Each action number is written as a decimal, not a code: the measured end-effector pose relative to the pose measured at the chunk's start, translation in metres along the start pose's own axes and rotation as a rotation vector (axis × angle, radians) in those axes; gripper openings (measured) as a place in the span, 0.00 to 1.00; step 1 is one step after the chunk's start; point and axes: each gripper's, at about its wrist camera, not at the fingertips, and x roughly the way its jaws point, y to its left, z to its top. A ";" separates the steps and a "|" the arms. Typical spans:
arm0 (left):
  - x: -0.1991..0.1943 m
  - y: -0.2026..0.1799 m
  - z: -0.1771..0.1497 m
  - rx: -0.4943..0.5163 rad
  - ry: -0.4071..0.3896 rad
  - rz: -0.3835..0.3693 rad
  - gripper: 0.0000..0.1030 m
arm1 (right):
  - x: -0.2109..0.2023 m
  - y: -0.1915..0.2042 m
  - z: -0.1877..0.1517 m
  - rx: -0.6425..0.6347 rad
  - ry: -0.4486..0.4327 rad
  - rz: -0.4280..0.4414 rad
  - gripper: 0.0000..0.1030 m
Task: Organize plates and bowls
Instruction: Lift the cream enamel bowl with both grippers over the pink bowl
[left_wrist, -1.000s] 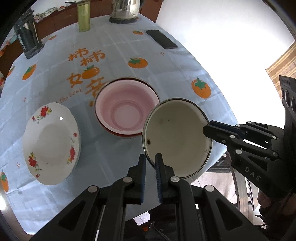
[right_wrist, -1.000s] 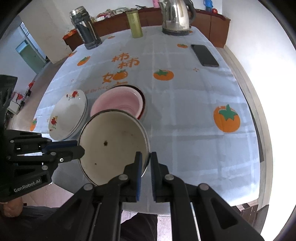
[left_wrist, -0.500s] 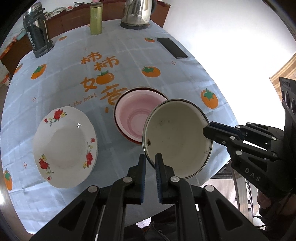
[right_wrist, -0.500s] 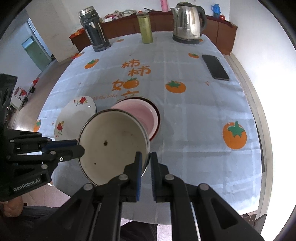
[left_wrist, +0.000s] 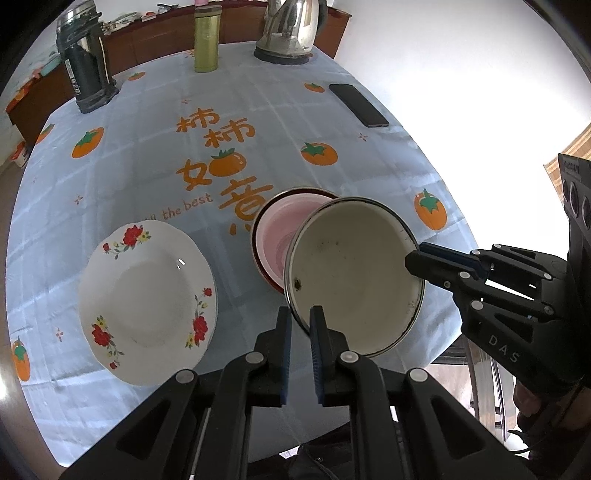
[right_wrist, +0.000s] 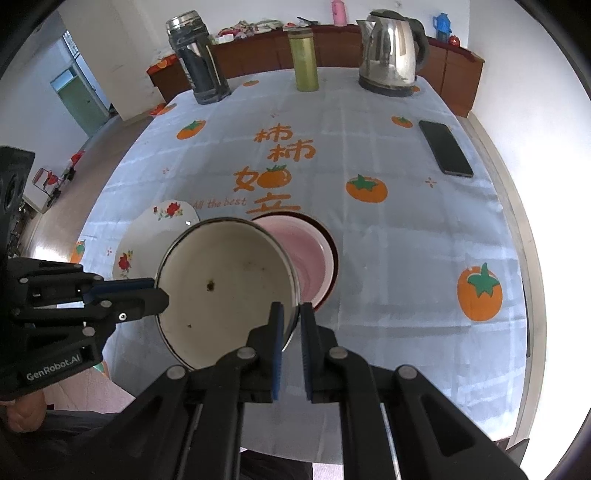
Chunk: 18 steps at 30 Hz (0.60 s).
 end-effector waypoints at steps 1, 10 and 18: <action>-0.001 0.001 0.001 -0.001 -0.002 0.001 0.11 | 0.001 0.000 0.002 -0.001 0.000 0.002 0.08; -0.001 0.005 0.007 -0.012 -0.009 0.009 0.11 | 0.004 0.002 0.012 -0.018 -0.003 0.008 0.09; 0.001 0.007 0.010 -0.025 -0.009 0.015 0.11 | 0.007 0.001 0.017 -0.030 -0.004 0.015 0.09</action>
